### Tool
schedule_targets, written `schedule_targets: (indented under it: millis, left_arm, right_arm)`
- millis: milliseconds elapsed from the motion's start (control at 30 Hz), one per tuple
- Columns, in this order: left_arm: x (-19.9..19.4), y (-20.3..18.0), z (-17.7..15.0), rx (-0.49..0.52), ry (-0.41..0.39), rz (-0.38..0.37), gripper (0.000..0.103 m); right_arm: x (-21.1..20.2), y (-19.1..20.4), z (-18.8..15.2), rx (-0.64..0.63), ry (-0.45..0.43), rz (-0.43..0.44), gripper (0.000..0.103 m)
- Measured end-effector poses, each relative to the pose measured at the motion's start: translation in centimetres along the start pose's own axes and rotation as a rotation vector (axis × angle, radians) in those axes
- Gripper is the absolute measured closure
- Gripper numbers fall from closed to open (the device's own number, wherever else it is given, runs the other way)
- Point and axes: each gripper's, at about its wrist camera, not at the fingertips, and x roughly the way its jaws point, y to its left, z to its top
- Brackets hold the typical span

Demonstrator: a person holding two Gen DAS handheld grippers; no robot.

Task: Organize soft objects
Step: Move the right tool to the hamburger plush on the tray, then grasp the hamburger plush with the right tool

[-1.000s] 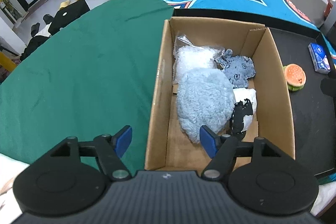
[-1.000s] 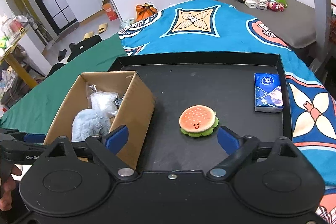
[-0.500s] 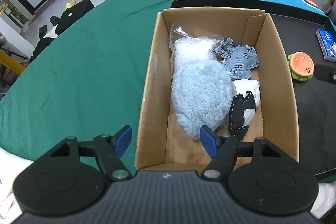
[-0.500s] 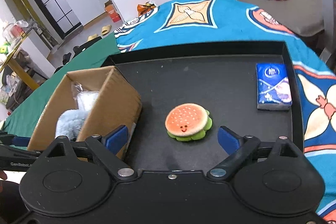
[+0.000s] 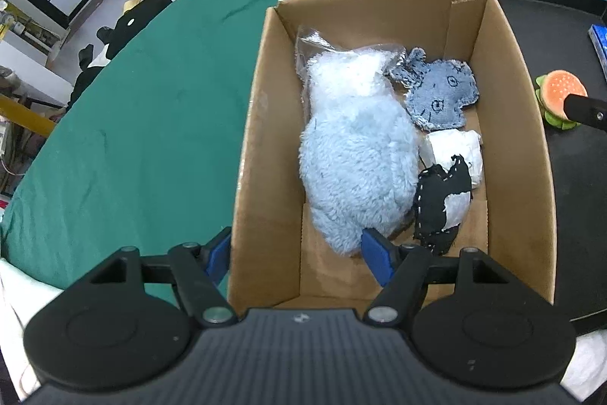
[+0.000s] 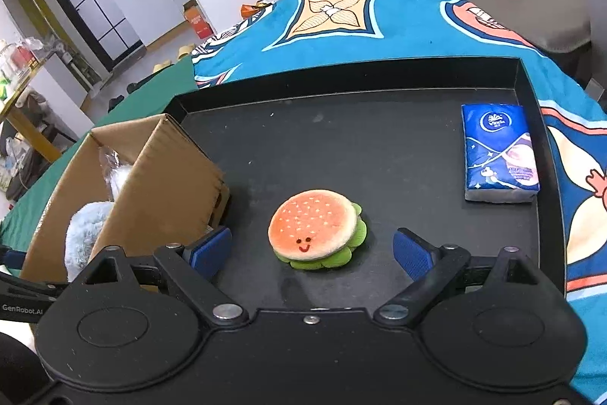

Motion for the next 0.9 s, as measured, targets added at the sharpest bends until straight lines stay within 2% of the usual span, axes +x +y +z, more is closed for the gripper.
schedule_targets:
  millis: [167, 300, 367, 433, 533, 900]
  left_arm:
    - [0.1, -0.3, 0.1, 0.005, 0.011, 0.022, 0.032]
    - [0.0, -0.3, 0.2, 0.004, 0.016, 0.025, 0.032]
    - [0.0, -0.3, 0.1, 0.005, 0.015, 0.025, 0.032]
    - [-0.1, -0.4, 0.2, 0.003, 0.016, 0.025, 0.032]
    - [-0.2, -0.4, 0.2, 0.0, 0.014, 0.021, 0.032]
    - [-0.7, 0.4, -0.1, -0.015, -0.003, 0.0, 0.032]
  right_arm:
    - [0.7, 0.2, -0.1, -0.035, 0.004, -0.013, 0.012]
    - [1.2, 0.6, -0.2, -0.073, 0.006, -0.033, 0.018]
    - [1.5, 0.7, -0.2, -0.089, 0.013, -0.038, 0.026]
    - [1.7, 1.0, -0.4, -0.106, 0.02, -0.043, 0.053]
    - [2.0, 1.0, -0.5, -0.124, 0.039, -0.059, 0.06]
    - [-0.2, 0.1, -0.6, -0.085, 0.025, -0.075, 0.064]
